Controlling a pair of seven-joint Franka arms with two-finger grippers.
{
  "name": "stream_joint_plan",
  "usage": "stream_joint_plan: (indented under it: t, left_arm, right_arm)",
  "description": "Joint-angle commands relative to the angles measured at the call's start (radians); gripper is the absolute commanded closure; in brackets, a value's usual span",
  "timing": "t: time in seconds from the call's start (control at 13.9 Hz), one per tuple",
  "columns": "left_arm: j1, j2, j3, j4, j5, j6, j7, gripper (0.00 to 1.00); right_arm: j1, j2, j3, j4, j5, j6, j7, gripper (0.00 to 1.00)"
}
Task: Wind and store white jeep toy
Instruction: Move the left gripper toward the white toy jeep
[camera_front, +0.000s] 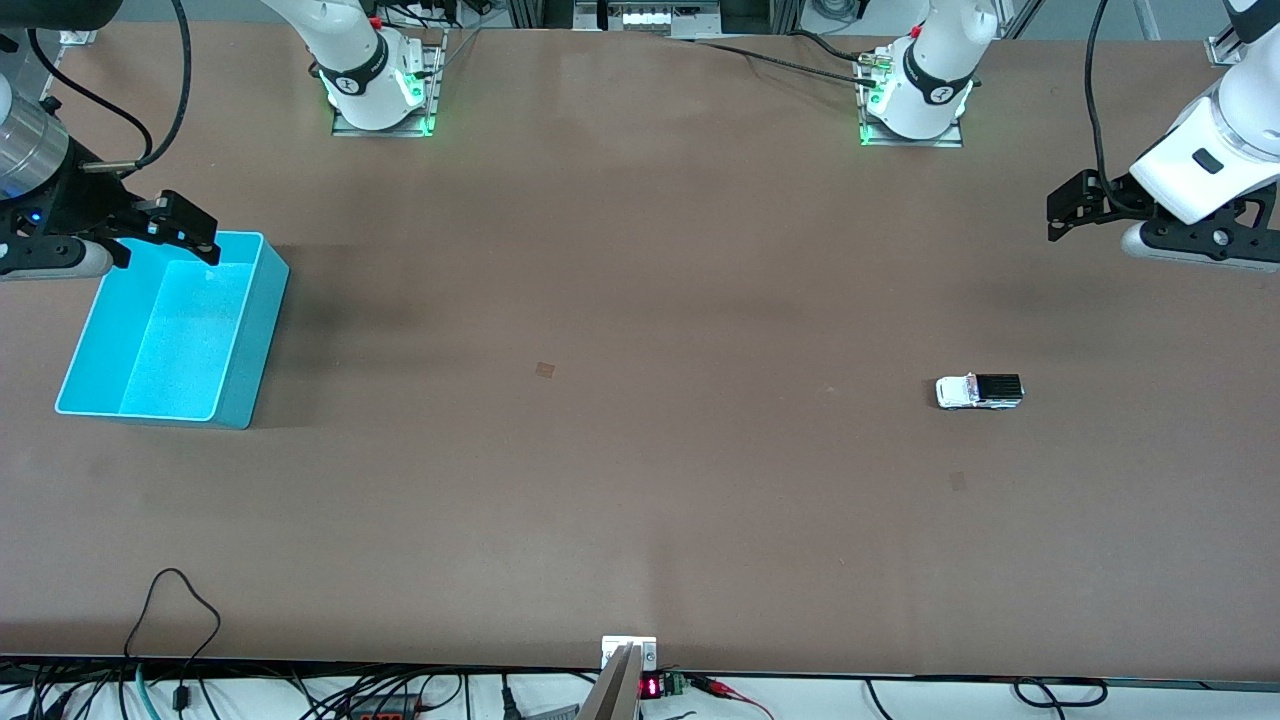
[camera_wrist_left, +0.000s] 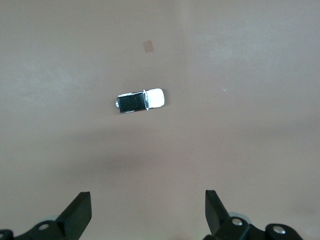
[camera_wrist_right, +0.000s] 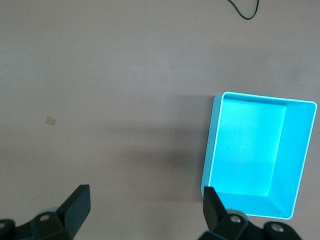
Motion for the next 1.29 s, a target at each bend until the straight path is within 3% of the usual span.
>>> stream_joint_plan:
  t: [0.0,0.5,0.86,1.0,1.22]
  left_arm:
    - [-0.001,0.013,0.01,0.029,-0.011,-0.025,0.024,0.0]
    - [0.006,0.021,0.01,0.036,-0.017,-0.038,0.011,0.0]
    - [-0.004,0.039,0.001,0.036,-0.019,-0.172,0.02,0.0]
    - [0.002,0.048,-0.001,0.037,-0.021,-0.26,0.107,0.0]
    - [-0.002,0.088,-0.001,0.033,0.001,-0.246,0.318,0.0]
  right_arm:
    - [0.01,-0.023,-0.002,-0.02,-0.01,-0.002,0.003,0.0]
    - [0.022,-0.023,-0.002,-0.02,-0.012,-0.002,0.003,0.0]
    - [0.024,-0.023,-0.002,-0.02,-0.012,-0.002,0.003,0.0]
    - [0.024,-0.023,-0.002,-0.02,-0.012,-0.002,0.003,0.0]
    - [0.024,-0.023,-0.002,-0.02,-0.012,-0.002,0.003,0.0]
